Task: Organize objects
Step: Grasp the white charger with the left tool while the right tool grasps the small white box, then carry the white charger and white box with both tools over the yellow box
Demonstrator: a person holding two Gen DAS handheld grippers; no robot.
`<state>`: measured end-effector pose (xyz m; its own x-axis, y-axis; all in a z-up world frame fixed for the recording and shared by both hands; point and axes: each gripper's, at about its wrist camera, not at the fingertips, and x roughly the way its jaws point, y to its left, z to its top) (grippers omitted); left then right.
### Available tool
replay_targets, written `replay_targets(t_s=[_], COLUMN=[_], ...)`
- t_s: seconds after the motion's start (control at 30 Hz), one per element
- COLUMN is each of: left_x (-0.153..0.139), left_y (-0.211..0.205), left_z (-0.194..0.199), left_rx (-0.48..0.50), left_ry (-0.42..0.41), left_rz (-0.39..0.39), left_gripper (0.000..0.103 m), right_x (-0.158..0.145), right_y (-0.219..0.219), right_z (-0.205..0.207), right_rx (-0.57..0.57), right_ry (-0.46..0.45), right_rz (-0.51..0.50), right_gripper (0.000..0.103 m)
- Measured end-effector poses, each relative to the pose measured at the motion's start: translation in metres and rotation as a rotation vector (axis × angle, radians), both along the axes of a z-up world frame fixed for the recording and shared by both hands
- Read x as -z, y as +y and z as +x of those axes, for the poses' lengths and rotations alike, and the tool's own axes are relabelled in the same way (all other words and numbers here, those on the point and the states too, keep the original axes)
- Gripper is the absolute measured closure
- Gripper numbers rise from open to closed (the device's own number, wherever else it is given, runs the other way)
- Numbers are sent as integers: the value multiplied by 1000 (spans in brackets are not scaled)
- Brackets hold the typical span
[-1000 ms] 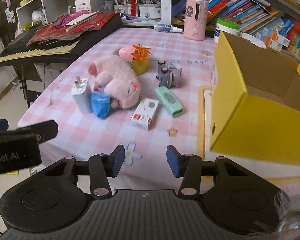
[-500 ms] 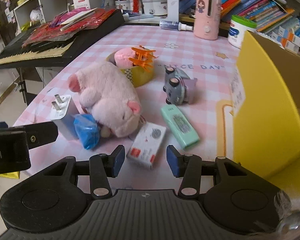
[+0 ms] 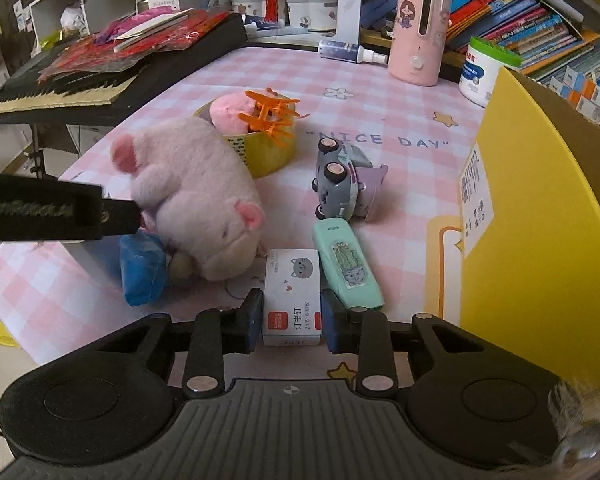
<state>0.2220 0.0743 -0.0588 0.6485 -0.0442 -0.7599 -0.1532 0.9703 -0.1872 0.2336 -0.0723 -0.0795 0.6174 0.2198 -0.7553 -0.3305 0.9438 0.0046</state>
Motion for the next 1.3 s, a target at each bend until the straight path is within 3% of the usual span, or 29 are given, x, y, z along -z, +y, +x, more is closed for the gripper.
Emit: replay_targets(t_s=[0.3, 0.33, 0.5, 0.57, 0.67, 0.97, 1.13, 1.3], left_x=[2, 4, 17, 17, 13, -23, -38, -34], left_y=[10, 10, 3, 0, 9, 24, 24, 15], left_z=[-6, -4, 6, 8, 6, -36, -70, -100], left_rx=[-29, -25, 6, 29, 1, -50, -24, 29], left_ry=[31, 41, 69, 64, 68, -20, -61, -36], left_rz=[18, 27, 70, 94, 62, -6, -49, -99], left_gripper=[47, 55, 66, 78, 78, 78, 78, 78], right_x=[1, 1, 1, 1, 1, -24, -44, -61], right_y=[2, 2, 8, 9, 11, 1, -8, -17], right_z=[5, 5, 4, 3, 3, -19, -47, -80], right_rx=[6, 11, -8, -21, -36, -41, -25, -13], right_ry=[-8, -7, -26, -29, -33, -43, -85, -122], right_rz=[-12, -8, -26, -31, -44, 11, 34, 33], right_gripper=[70, 70, 72, 74, 75, 75, 75, 75])
